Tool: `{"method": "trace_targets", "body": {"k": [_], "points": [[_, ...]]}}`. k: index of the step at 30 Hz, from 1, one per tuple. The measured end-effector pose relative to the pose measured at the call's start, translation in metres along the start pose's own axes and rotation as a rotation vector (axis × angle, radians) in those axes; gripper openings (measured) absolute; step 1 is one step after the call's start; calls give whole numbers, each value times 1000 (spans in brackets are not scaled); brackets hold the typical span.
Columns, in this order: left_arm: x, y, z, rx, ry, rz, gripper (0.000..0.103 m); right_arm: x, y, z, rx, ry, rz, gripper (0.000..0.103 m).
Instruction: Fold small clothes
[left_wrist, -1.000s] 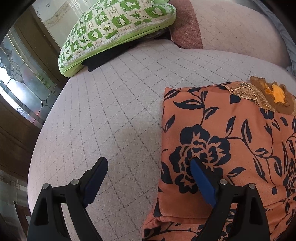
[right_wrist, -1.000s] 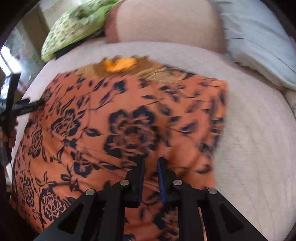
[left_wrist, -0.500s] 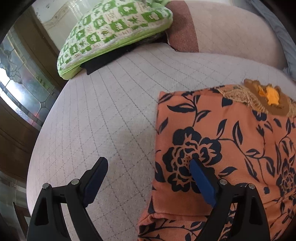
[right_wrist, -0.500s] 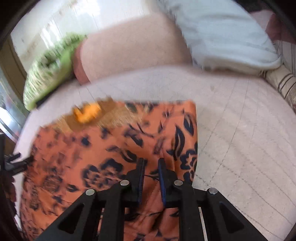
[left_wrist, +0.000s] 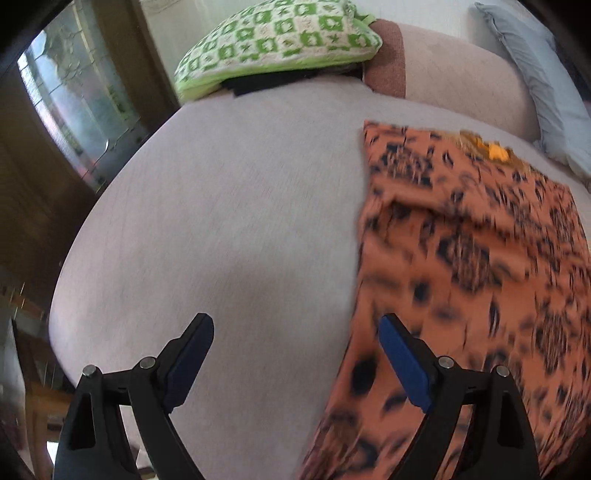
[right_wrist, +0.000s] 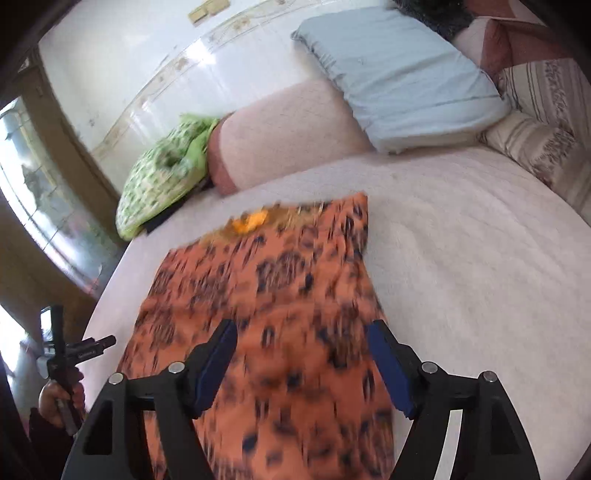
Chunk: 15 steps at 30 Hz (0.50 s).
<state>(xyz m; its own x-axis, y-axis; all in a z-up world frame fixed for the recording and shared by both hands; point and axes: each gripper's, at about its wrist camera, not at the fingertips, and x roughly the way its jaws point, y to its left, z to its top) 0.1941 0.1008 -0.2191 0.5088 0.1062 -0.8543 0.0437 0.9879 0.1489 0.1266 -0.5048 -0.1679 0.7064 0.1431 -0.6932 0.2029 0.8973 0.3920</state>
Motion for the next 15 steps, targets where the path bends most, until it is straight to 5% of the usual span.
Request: {"method": "trace_targets", "body": {"k": [7,11,15], "points": [[-20,30,-82,6,109,-34,91,-41,0,-65,-46,162,-58,76],[-21,25,-100,58,137,-35,87,-39,-13,-93,-12,234,-90,76],[-27,15,-110,97,132,-118,75,-33,-23,-111,31,287,-103,76]]}}
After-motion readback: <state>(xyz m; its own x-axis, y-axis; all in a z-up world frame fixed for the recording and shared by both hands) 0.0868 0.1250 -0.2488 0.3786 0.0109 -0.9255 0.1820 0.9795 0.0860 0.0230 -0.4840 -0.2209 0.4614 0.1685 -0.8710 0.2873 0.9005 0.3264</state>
